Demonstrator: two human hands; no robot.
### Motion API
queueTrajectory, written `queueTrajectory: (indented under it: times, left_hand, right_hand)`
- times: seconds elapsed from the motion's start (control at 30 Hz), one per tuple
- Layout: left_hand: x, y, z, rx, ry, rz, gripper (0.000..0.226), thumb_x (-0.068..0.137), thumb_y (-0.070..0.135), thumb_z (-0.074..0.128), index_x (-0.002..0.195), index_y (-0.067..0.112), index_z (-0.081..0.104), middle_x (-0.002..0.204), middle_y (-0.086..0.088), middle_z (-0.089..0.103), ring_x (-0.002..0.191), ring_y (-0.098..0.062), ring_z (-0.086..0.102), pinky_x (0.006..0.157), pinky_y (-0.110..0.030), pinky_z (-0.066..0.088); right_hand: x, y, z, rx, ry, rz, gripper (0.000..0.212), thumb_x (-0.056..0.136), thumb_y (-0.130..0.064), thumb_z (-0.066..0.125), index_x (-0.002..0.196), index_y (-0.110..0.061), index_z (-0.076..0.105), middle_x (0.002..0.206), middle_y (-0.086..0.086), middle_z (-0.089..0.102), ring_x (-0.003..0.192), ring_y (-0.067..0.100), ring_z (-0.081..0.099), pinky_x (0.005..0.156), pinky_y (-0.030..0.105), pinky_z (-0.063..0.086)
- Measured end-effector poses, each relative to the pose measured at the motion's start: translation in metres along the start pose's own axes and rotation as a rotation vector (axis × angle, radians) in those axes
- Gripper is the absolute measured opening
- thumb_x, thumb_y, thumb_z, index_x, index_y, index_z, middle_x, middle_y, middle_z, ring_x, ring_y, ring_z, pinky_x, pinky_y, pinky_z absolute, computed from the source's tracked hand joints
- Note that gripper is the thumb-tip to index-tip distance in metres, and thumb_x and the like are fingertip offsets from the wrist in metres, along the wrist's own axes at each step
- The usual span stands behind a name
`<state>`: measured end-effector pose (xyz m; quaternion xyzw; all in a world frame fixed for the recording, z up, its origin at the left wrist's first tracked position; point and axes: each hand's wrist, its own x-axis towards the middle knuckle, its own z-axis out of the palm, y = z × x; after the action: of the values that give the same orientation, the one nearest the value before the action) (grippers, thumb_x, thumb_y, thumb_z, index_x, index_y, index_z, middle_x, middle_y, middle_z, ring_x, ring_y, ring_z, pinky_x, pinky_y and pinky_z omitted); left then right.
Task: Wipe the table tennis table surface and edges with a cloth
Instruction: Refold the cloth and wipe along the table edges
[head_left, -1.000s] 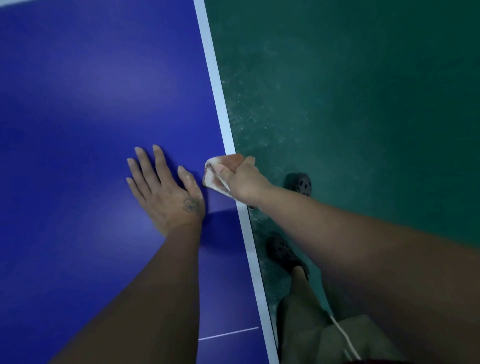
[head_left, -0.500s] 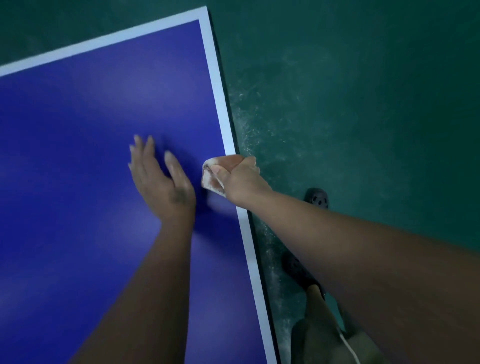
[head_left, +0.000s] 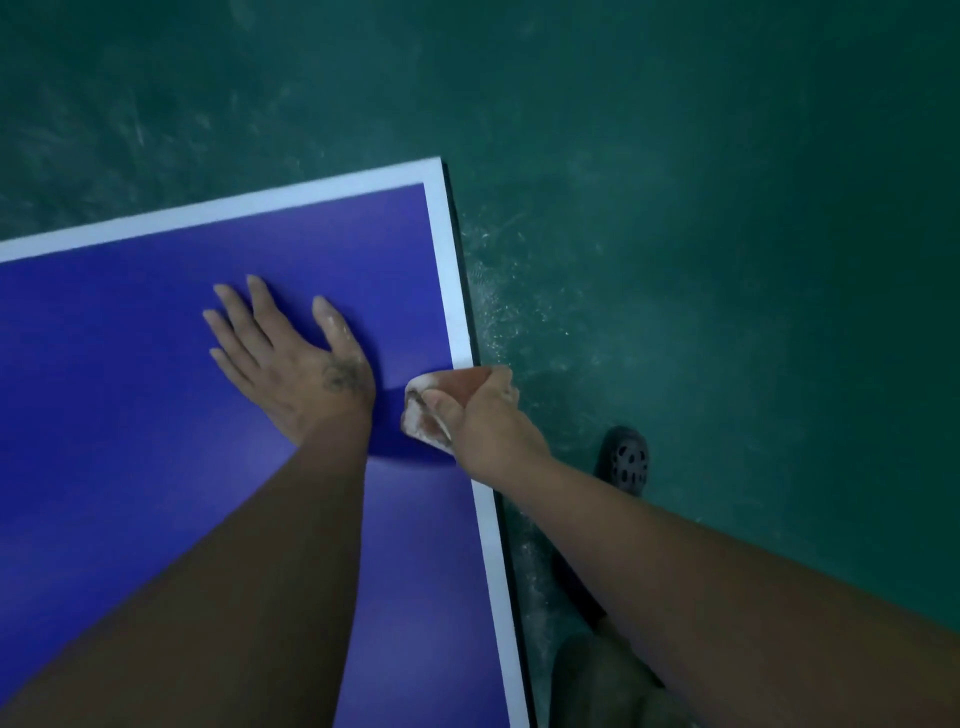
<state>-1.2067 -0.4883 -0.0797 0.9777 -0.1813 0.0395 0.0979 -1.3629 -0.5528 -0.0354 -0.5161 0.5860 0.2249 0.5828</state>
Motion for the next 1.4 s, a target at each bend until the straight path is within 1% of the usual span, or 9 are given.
queueTrajectory:
  times: [0.3, 0.43, 0.57, 0.73, 0.9, 1.0, 1.13, 1.23, 1.4]
  left_hand:
    - [0.004, -0.002, 0.004, -0.025, 0.029, 0.020, 0.066, 0.113, 0.050, 0.046, 0.168, 0.013, 0.040, 0.179, -0.011, 0.027, 0.168, -0.034, 0.020, 0.137, -0.053, 0.012]
    - [0.004, -0.001, 0.002, -0.027, 0.032, 0.019, 0.066, 0.113, 0.050, 0.047, 0.168, 0.014, 0.040, 0.179, -0.011, 0.028, 0.168, -0.034, 0.020, 0.137, -0.052, 0.013]
    - [0.004, 0.000, 0.002, -0.027, 0.034, 0.021, 0.065, 0.113, 0.050, 0.046, 0.168, 0.014, 0.041, 0.179, -0.011, 0.028, 0.168, -0.032, 0.020, 0.137, -0.053, 0.014]
    - [0.005, 0.005, -0.002, -0.045, 0.020, 0.018, 0.064, 0.112, 0.045, 0.049, 0.167, 0.013, 0.042, 0.179, -0.012, 0.028, 0.168, -0.033, 0.020, 0.136, -0.056, 0.015]
    - [0.006, 0.007, -0.008, -0.051, -0.017, 0.002, 0.063, 0.113, 0.039, 0.050, 0.168, 0.012, 0.039, 0.180, -0.011, 0.027, 0.169, -0.033, 0.018, 0.137, -0.055, 0.014]
    - [0.005, 0.007, -0.009, -0.069, -0.034, -0.022, 0.061, 0.113, 0.037, 0.050, 0.168, 0.013, 0.039, 0.180, -0.011, 0.027, 0.169, -0.032, 0.018, 0.137, -0.055, 0.014]
    - [0.003, 0.006, -0.011, -0.086, -0.048, -0.030, 0.060, 0.113, 0.034, 0.050, 0.169, 0.015, 0.039, 0.180, -0.008, 0.025, 0.169, -0.031, 0.016, 0.136, -0.056, 0.016]
    - [0.000, 0.005, -0.008, -0.076, -0.058, -0.029, 0.060, 0.112, 0.034, 0.050, 0.168, 0.014, 0.040, 0.181, -0.008, 0.024, 0.169, -0.033, 0.017, 0.135, -0.059, 0.018]
    - [0.004, 0.006, -0.008, -0.047, -0.084, -0.056, 0.061, 0.110, 0.034, 0.048, 0.167, 0.012, 0.042, 0.181, -0.008, 0.025, 0.168, -0.034, 0.019, 0.135, -0.060, 0.019]
  right_hand:
    - [0.026, -0.058, -0.033, 0.013, -0.024, -0.031, 0.094, 0.104, -0.064, 0.055, 0.164, -0.006, 0.011, 0.164, 0.014, 0.040, 0.140, 0.041, 0.053, 0.115, 0.054, 0.045]
    - [0.039, -0.080, -0.044, 0.022, 0.008, -0.070, 0.084, 0.105, -0.062, 0.055, 0.157, -0.006, 0.020, 0.157, 0.013, 0.048, 0.136, 0.037, 0.056, 0.098, 0.039, 0.042]
    - [0.056, -0.105, -0.056, 0.067, 0.037, -0.105, 0.089, 0.105, -0.062, 0.055, 0.160, -0.004, 0.016, 0.163, 0.015, 0.043, 0.142, 0.038, 0.052, 0.103, 0.040, 0.040]
    - [0.065, -0.123, -0.065, 0.172, 0.138, -0.177, 0.070, 0.105, -0.053, 0.062, 0.149, -0.009, 0.029, 0.131, 0.006, 0.054, 0.113, 0.027, 0.059, 0.092, 0.036, 0.039]
    - [0.045, -0.119, -0.067, 0.269, 0.322, -0.214, 0.043, 0.104, -0.039, 0.071, 0.134, -0.021, 0.045, 0.125, -0.003, 0.066, 0.110, 0.016, 0.066, 0.075, 0.006, 0.041]
    - [0.033, -0.103, -0.075, 0.156, 0.278, -0.198, 0.051, 0.101, -0.043, 0.074, 0.135, -0.018, 0.045, 0.125, 0.000, 0.069, 0.113, 0.018, 0.068, 0.087, 0.016, 0.047]
    - [0.041, -0.108, -0.084, 0.166, 0.152, -0.084, 0.064, 0.094, -0.040, 0.083, 0.139, -0.012, 0.048, 0.120, 0.000, 0.067, 0.107, 0.019, 0.069, 0.085, 0.013, 0.051]
    - [0.062, -0.122, -0.093, 0.271, 0.179, -0.059, 0.053, 0.081, -0.034, 0.092, 0.116, -0.008, 0.062, 0.096, 0.006, 0.075, 0.086, 0.031, 0.076, 0.067, 0.031, 0.060]
    - [0.067, -0.131, -0.118, 0.182, 0.218, -0.174, 0.056, 0.074, -0.043, 0.097, 0.110, -0.046, 0.054, 0.095, -0.016, 0.077, 0.082, 0.002, 0.077, 0.072, 0.027, 0.065]
